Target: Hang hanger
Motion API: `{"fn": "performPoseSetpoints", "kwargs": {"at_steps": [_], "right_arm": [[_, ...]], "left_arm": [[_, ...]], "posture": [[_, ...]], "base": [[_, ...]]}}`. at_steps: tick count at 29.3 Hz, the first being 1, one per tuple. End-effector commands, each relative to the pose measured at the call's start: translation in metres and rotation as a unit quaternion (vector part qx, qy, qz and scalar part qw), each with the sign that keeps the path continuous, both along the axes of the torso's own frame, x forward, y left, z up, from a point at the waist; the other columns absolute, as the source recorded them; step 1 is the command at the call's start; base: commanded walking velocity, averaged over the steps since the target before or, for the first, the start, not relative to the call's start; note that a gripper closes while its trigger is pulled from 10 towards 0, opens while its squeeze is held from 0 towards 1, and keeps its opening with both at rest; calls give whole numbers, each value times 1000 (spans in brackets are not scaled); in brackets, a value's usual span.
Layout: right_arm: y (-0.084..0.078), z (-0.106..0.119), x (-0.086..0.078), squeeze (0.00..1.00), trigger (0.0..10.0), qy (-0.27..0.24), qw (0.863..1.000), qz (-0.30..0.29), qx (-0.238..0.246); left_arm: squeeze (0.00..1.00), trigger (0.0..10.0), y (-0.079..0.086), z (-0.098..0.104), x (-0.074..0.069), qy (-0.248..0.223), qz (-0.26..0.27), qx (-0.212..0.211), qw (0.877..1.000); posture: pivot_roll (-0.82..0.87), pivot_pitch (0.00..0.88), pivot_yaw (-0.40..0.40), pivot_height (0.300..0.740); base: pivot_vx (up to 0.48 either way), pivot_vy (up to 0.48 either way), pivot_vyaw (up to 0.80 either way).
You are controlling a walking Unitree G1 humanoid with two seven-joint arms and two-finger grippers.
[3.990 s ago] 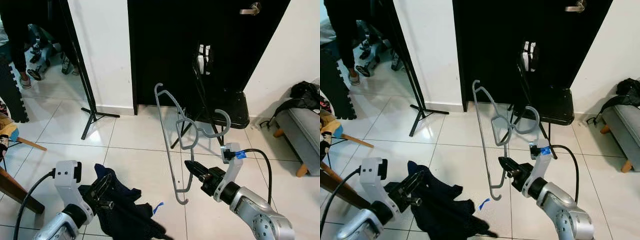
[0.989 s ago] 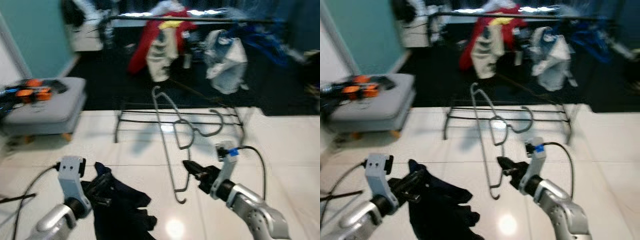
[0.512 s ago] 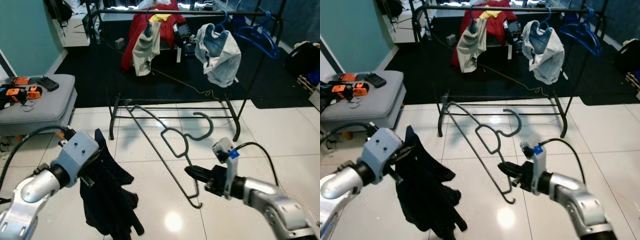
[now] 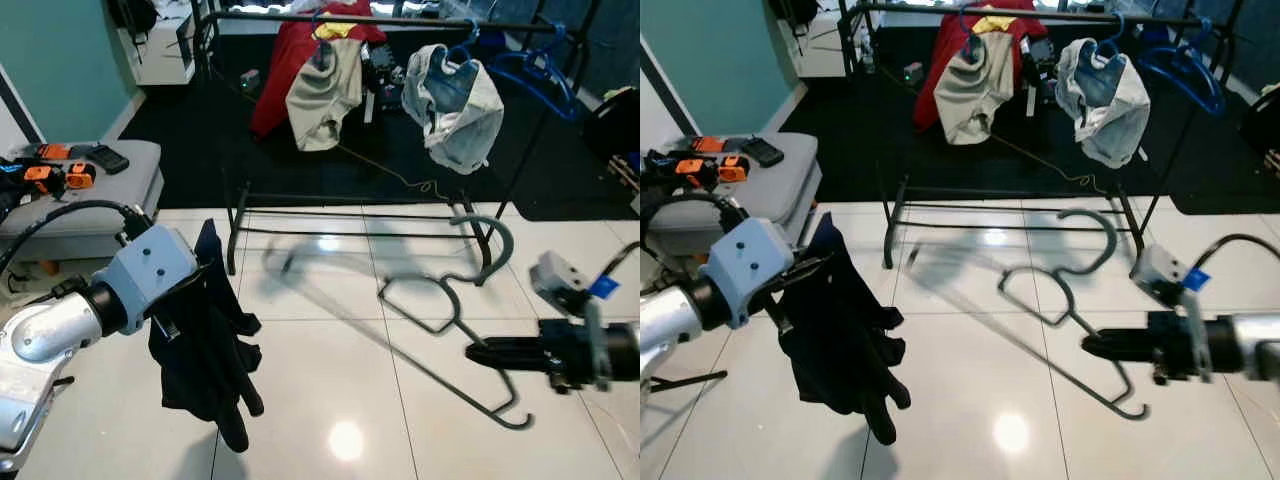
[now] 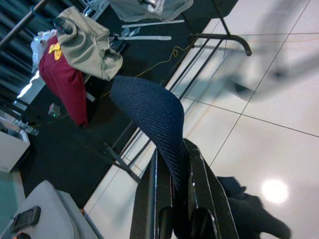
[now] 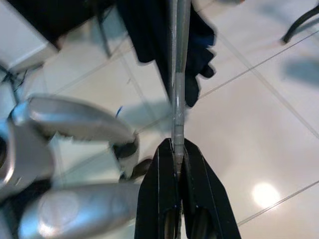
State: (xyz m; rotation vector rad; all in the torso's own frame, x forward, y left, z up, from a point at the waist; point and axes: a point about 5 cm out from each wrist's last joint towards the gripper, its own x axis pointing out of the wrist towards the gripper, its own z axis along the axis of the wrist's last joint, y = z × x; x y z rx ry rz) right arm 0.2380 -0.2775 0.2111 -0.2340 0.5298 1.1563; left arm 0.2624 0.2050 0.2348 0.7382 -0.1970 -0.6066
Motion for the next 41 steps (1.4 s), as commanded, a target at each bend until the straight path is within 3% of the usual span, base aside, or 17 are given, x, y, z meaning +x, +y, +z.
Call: {"fn": "performPoseSetpoints", "kwargs": {"at_steps": [1,4,15,23,30,41], "right_arm": [[4,-4,-3,0,10000,14,1000,24,-4],[11,-3,-2,0,10000,22,998,54,-15],[8,-8,3,0,10000,32,997,58,-29],[6,-6,7,0,10000,31,997,60,-33],[7,-7,10,0,10000,28,997,61,-38],[7,-6,11,0,10000,27,997,66,-40]], "left_arm": [[0,10000,-4,6,-1,-9,-20,-1,1000],[0,10000,-9,13,0,-19,-37,4,999],[0,10000,-23,27,-9,-33,-103,-14,994],[0,10000,-22,28,-16,-23,-128,38,991],[0,10000,-34,36,-24,-23,-176,49,983],[0,10000,-33,38,-24,-23,-181,62,981]], "posture": [[-88,66,35,740],[-78,62,32,740],[-65,60,18,740],[-59,59,12,740],[-55,59,12,740],[-57,58,14,740]], "base": [[0,0,0],[0,0,0],[0,0,0],[0,0,0],[0,0,0],[0,0,0]]}}
